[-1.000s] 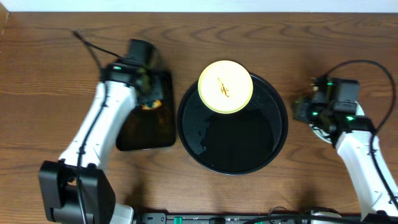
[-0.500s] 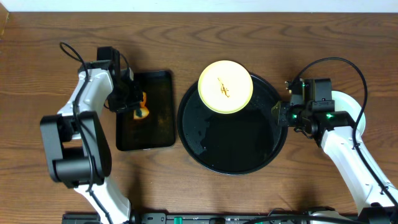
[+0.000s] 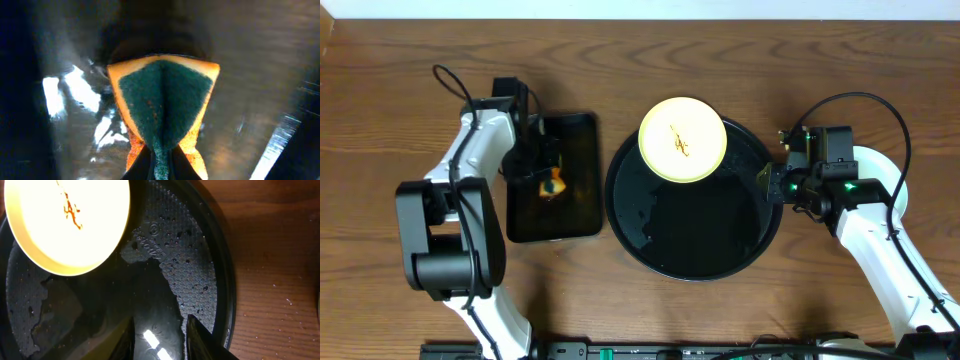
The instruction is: Clean dirty plates on tray and stack at the side
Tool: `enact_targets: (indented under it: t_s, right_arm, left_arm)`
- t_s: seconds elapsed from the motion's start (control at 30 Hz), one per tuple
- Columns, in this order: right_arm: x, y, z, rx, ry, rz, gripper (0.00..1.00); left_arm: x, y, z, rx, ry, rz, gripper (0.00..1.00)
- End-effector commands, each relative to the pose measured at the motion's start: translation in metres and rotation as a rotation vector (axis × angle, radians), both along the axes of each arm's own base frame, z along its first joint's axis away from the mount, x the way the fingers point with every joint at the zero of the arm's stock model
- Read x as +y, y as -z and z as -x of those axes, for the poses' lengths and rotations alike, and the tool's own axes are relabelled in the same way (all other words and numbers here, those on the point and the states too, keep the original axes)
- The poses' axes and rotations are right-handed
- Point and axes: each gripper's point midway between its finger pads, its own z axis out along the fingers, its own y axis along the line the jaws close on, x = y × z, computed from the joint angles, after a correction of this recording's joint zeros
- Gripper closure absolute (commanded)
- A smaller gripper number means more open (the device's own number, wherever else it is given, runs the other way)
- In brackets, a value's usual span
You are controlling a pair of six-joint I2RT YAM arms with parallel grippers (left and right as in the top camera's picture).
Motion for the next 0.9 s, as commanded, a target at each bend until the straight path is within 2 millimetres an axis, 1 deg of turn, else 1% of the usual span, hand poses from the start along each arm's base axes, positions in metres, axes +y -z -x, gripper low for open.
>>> enact_targets:
  t_s: [0.0, 0.07, 0.2, 0.23, 0.27, 0.47, 0.57, 0.63, 0.7, 0.77, 0.8, 0.87]
  right_arm:
    - [0.0, -0.005, -0.004, -0.016, -0.011, 0.021, 0.68]
    - [0.0, -0.004, -0.002, -0.01, -0.012, 0.022, 0.68]
    - [0.0, -0.004, -0.002, -0.006, -0.011, 0.022, 0.73]
    - [0.0, -0.004, -0.002, -0.006, -0.011, 0.022, 0.73]
    - [0.0, -0.004, -0.002, -0.006, -0.011, 0.022, 0.73]
    - [0.0, -0.003, -0.001, -0.004, -0.011, 0.022, 0.74]
    - [0.0, -0.004, -0.001, -0.005, -0.011, 0.022, 0.74]
    - [0.0, -0.004, -0.001, -0.005, -0.011, 0.022, 0.74]
    - [0.0, -0.004, -0.002, -0.006, -0.011, 0.022, 0.74]
    - [0.0, -0.004, -0.003, -0.01, -0.012, 0.021, 0.71]
    - [0.0, -0.005, -0.003, -0.013, -0.011, 0.021, 0.69]
    - [0.0, -0.005, -0.004, -0.017, -0.011, 0.021, 0.68]
  left_arm:
    - [-0.022, -0.026, -0.008, -0.088, 0.09, 0.056, 0.92]
    - [-0.012, -0.022, -0.007, -0.074, 0.063, -0.021, 0.92]
    - [0.025, -0.012, -0.001, -0.047, -0.006, -0.268, 0.93]
    - [0.032, -0.009, 0.0, -0.042, -0.031, -0.314, 0.93]
    - [0.035, -0.007, 0.001, -0.039, -0.044, -0.334, 0.93]
    - [0.031, 0.017, 0.01, -0.043, -0.059, -0.333, 0.92]
    - [0.024, 0.029, 0.018, -0.034, -0.038, -0.322, 0.92]
    - [0.015, 0.032, 0.023, -0.023, -0.019, -0.304, 0.93]
    - [0.01, 0.03, 0.023, -0.026, -0.003, -0.301, 0.92]
    - [0.007, 0.024, 0.021, -0.04, 0.006, -0.299, 0.92]
    - [0.005, 0.019, 0.019, -0.051, 0.005, -0.292, 0.93]
    - [0.0, 0.006, 0.015, -0.079, 0.0, -0.256, 0.92]
